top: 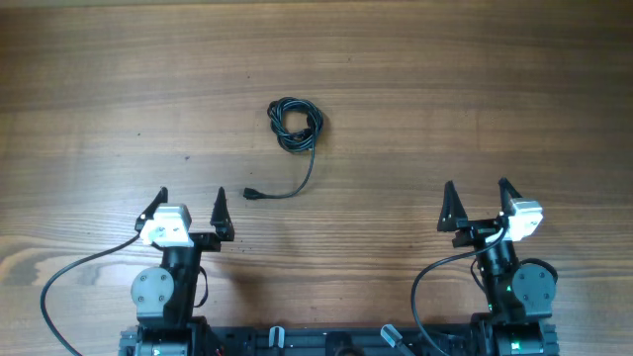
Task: Untangle cables
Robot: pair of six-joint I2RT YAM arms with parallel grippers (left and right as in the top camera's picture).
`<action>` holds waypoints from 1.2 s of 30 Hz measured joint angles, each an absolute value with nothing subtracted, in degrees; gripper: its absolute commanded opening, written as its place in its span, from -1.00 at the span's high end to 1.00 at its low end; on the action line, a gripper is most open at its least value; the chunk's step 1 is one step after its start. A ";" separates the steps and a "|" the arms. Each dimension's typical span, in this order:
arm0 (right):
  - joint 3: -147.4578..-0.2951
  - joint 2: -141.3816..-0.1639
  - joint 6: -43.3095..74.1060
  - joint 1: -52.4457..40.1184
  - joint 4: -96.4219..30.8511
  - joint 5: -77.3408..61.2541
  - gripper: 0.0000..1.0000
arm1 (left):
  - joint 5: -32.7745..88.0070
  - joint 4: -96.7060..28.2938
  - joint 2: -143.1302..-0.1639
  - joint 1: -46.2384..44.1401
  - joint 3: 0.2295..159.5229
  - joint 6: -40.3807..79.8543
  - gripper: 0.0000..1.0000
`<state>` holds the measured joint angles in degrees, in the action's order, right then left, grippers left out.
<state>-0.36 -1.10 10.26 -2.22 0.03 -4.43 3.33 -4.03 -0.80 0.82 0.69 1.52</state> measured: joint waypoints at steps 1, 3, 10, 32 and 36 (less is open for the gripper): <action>-0.36 -1.10 10.26 -2.22 0.03 -4.40 -1.00 | 3.33 -4.03 -0.80 0.82 0.69 1.52 -1.00; -0.36 -1.10 10.26 -2.22 0.03 -4.43 -0.99 | 3.33 -4.05 -0.80 0.82 0.69 1.50 -1.00; -0.36 -1.10 10.26 -2.22 0.05 -4.43 -0.99 | 3.33 -4.03 -0.80 0.82 0.69 1.52 -1.00; -5.89 -7.20 10.24 -2.22 0.21 -6.66 -1.00 | 5.17 -4.49 -15.16 0.82 7.29 1.43 -1.00; -10.68 -12.03 10.24 -2.22 -0.38 -7.94 -1.00 | 7.68 -5.87 -24.29 0.82 15.66 1.13 -1.00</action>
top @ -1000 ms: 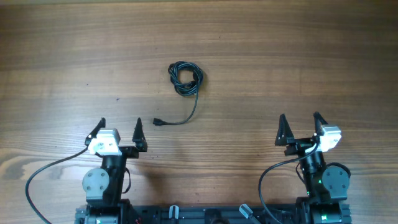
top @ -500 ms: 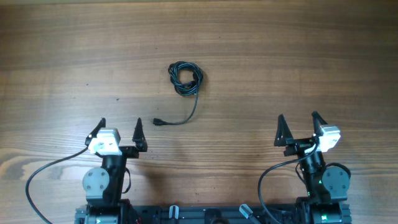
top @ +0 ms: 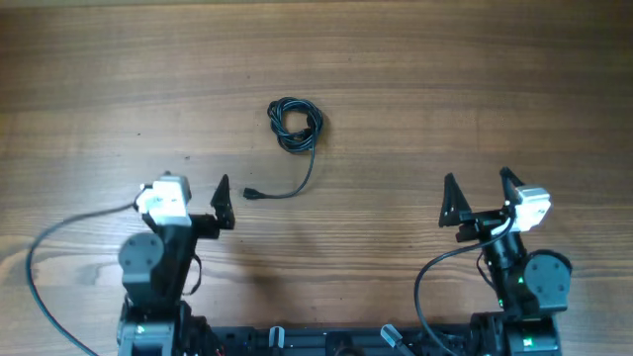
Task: Untangle cables
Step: 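Move the left gripper over the black cable coil and grasp it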
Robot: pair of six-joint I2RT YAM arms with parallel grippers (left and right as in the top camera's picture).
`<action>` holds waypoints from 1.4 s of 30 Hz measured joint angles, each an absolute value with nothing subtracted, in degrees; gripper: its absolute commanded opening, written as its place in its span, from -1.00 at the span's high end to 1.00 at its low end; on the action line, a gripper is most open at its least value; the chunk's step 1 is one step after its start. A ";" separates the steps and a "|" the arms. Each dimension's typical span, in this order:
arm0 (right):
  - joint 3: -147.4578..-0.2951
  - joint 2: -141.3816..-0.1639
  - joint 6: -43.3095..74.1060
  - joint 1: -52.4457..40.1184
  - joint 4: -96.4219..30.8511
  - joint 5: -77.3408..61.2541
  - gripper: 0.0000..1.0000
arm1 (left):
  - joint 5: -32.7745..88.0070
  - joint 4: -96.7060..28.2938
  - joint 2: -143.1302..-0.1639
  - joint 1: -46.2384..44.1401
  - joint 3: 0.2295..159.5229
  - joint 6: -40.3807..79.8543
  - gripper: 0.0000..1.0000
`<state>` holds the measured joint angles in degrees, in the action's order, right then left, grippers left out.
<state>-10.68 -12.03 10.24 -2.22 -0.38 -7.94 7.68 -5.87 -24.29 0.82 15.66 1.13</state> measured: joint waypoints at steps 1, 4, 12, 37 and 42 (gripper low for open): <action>-11.68 -13.02 10.24 -2.22 -0.58 -8.08 -1.00 | 8.38 -7.31 -27.00 0.82 18.11 1.10 -1.00; -16.80 -17.58 10.26 -2.22 -3.07 -8.95 -0.99 | 9.78 -13.69 -35.38 0.82 26.41 1.10 -1.00; -34.28 -33.12 9.82 -2.22 -16.69 -14.59 -0.99 | 10.61 -36.32 -54.94 0.45 54.15 1.08 -1.00; -64.29 -67.53 11.35 -2.22 -36.80 -26.33 -0.99 | 19.73 -48.69 -80.07 -5.63 86.13 1.17 -1.00; -64.29 -68.16 11.51 -2.22 -35.94 -27.05 -0.99 | 20.10 -42.30 -86.67 -5.63 86.76 2.92 -0.86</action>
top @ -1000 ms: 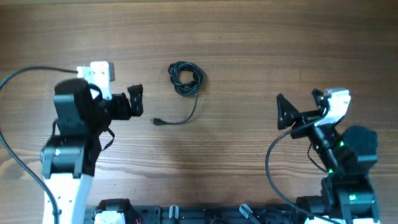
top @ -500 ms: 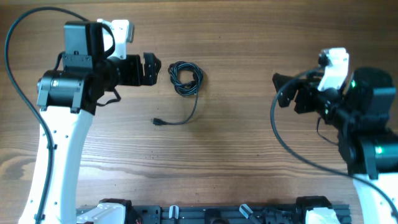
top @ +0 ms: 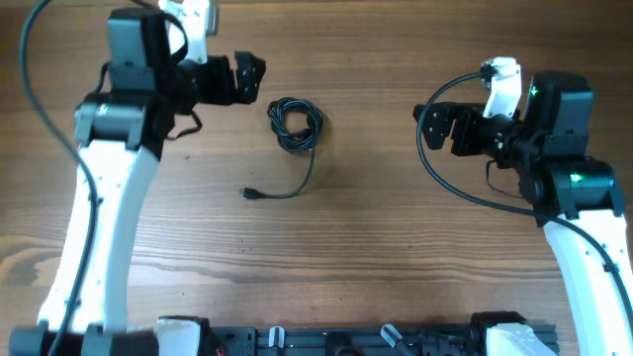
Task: Untangle cables
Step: 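Move the left gripper over the black cable coil and grasp it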
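A thin black cable lies on the wooden table, wound into a small coil (top: 295, 125). Its loose tail curves down and left to a plug (top: 251, 194). My left gripper (top: 255, 78) hangs high over the table just left of the coil, pointing right, fingers apart and holding nothing. My right gripper (top: 423, 129) is raised well to the right of the coil, pointing left, also open and empty. Neither touches the cable.
The wooden table (top: 376, 247) carries only the cable. The left arm's white link (top: 104, 218) spans the left side and the right arm's link (top: 584, 257) the right side. Both arm bases sit at the near edge.
Both arms have risen and reached far forward from near the front edge. The left gripper is now beside the coil's upper left, the right gripper out to its right. The cable lies unmoved.
Both arms first sat folded at the near edge with open grippers pointing away. Then the left arm had swung slightly left and the right barely shifted. Now both are extended over the table flanking the coil, which has stayed in place throughout.
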Robot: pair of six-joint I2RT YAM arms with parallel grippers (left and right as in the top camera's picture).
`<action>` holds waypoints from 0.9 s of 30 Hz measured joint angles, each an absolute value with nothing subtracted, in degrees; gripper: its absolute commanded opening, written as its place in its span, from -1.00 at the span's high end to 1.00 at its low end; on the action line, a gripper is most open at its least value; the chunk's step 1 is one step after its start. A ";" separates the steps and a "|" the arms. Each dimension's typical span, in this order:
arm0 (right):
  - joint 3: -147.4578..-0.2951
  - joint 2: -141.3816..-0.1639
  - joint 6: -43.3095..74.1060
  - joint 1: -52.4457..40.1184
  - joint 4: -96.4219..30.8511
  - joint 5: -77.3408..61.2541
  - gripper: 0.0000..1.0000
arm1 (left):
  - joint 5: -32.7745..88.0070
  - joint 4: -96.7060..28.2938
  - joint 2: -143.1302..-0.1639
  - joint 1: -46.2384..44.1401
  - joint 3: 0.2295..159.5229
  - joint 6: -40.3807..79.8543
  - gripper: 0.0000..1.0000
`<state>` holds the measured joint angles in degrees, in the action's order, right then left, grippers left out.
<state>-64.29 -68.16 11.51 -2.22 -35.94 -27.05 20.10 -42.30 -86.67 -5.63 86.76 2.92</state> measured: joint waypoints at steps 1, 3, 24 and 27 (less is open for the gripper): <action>-64.29 -68.16 11.53 -2.22 -36.03 -27.05 -1.00 | 20.08 -41.78 -88.03 -5.63 86.76 3.31 -0.75; -64.29 -68.16 11.57 -2.22 -36.47 -27.07 -0.99 | 20.05 -39.62 -92.14 -5.63 86.76 4.93 -0.68; -64.29 -68.16 12.82 -2.22 -38.59 -27.42 -0.99 | 11.84 -31.79 -108.90 -11.29 86.74 20.36 -0.12; -64.29 -68.16 13.06 -2.22 -38.59 -27.42 -0.99 | 9.91 -34.79 -110.13 -11.57 86.76 24.12 -0.13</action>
